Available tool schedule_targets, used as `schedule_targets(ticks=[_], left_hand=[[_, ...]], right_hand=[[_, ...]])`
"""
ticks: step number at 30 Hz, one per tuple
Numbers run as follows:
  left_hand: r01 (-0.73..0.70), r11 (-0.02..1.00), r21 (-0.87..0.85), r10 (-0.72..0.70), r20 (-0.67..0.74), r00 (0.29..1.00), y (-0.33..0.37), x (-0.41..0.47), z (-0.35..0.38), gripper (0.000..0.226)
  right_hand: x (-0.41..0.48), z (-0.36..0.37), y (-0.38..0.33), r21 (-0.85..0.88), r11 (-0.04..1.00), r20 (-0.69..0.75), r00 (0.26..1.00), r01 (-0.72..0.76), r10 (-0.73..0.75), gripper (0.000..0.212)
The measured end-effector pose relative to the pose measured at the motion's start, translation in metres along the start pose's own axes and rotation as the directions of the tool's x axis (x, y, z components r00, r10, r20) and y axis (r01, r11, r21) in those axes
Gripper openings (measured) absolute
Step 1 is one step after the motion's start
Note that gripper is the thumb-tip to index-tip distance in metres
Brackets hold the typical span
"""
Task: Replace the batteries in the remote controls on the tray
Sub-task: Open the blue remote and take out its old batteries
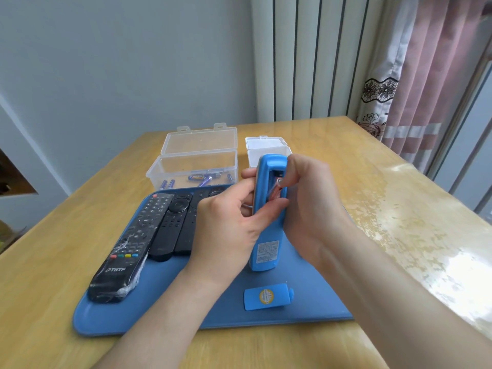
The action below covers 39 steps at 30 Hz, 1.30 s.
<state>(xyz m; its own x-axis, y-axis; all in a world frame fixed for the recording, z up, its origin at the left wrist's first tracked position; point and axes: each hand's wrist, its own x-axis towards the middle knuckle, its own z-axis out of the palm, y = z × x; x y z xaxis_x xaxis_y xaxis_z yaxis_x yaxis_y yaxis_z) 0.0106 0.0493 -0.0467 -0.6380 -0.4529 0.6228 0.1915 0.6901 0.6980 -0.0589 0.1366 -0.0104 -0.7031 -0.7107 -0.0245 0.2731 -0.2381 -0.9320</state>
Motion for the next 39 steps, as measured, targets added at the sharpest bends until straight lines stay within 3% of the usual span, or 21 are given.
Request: schedule_targets(ticks=[3,5,8,13,15,18,21,23,25,27,30,32,34,35,37,39], left_hand=[[0.062,0.998,-0.032,-0.062,0.021,0.998,-0.003,0.003,-0.002,0.032],[-0.011,0.996,0.089,0.009,0.016,1.0,-0.004,0.002,-0.004,0.04],[-0.162,0.928,0.335,0.159,0.036,0.987,-0.005,0.002,-0.005,0.029],[-0.23,0.815,0.531,0.228,0.071,0.971,-0.007,0.004,-0.009,0.03],[-0.202,0.826,0.526,0.194,0.071,0.979,-0.007,0.006,-0.009,0.02],[-0.023,0.952,0.304,-0.004,0.087,0.996,-0.015,0.009,-0.01,0.011],[0.228,0.971,-0.07,-0.227,0.015,0.974,-0.015,0.016,-0.012,0.008],[0.341,0.831,-0.44,-0.384,-0.009,0.923,-0.009,0.022,-0.018,0.006],[0.371,0.554,-0.745,-0.486,0.073,0.871,-0.002,0.027,-0.028,0.012],[0.4,0.334,-0.853,-0.523,0.185,0.832,0.004,0.029,-0.038,0.015],[0.541,0.264,-0.799,-0.519,0.355,0.778,0.007,0.029,-0.043,0.018],[0.641,0.351,-0.683,-0.461,0.47,0.753,0.008,0.028,-0.044,0.03],[0.643,0.68,-0.352,-0.402,0.554,0.729,0.007,0.025,-0.042,0.041],[0.562,0.817,-0.131,-0.38,0.61,0.695,0.004,0.021,-0.039,0.045],[0.428,0.898,0.101,-0.379,0.67,0.638,0.001,0.013,-0.025,0.052],[0.466,0.884,0.045,-0.405,0.573,0.712,-0.001,0.008,-0.014,0.055]], right_hand=[[0.004,0.003,0.009,-0.063,0.998,-0.032,0.999,0.029,-0.031,0.038],[0.005,0.004,0.015,-0.051,0.999,-0.021,1.0,0.011,-0.012,0.034],[0.007,-0.001,0.019,-0.067,0.998,0.0,1.0,-0.011,0.011,0.028],[0.009,-0.005,0.021,-0.058,0.997,0.078,0.995,-0.05,0.054,0.032],[0.009,-0.007,0.021,-0.029,0.998,0.099,0.993,-0.061,0.063,0.033],[0.009,-0.009,0.019,-0.043,0.998,0.147,0.988,-0.044,0.05,0.037],[0.01,-0.012,0.021,-0.05,0.997,0.132,0.989,-0.057,0.063,0.036],[0.012,-0.013,0.023,-0.012,0.998,0.074,0.995,-0.061,0.062,0.032],[0.014,-0.013,0.023,0.05,0.998,0.027,0.999,-0.04,0.038,0.03],[0.016,-0.016,0.021,0.106,0.994,-0.018,1.0,0.003,-0.001,0.029],[0.018,-0.02,0.018,0.206,0.975,-0.095,0.994,0.081,-0.062,0.033],[0.019,-0.021,0.015,0.285,0.95,-0.155,0.984,0.127,-0.085,0.033],[0.019,-0.021,0.013,0.389,0.907,-0.186,0.978,0.163,-0.096,0.034],[0.018,-0.021,0.012,0.444,0.878,-0.19,0.976,0.178,-0.102,0.035],[0.017,-0.021,0.012,0.519,0.832,-0.186,0.976,0.196,-0.114,0.037],[0.015,-0.017,0.014,0.502,0.845,-0.137,0.982,0.184,-0.133,0.037]])
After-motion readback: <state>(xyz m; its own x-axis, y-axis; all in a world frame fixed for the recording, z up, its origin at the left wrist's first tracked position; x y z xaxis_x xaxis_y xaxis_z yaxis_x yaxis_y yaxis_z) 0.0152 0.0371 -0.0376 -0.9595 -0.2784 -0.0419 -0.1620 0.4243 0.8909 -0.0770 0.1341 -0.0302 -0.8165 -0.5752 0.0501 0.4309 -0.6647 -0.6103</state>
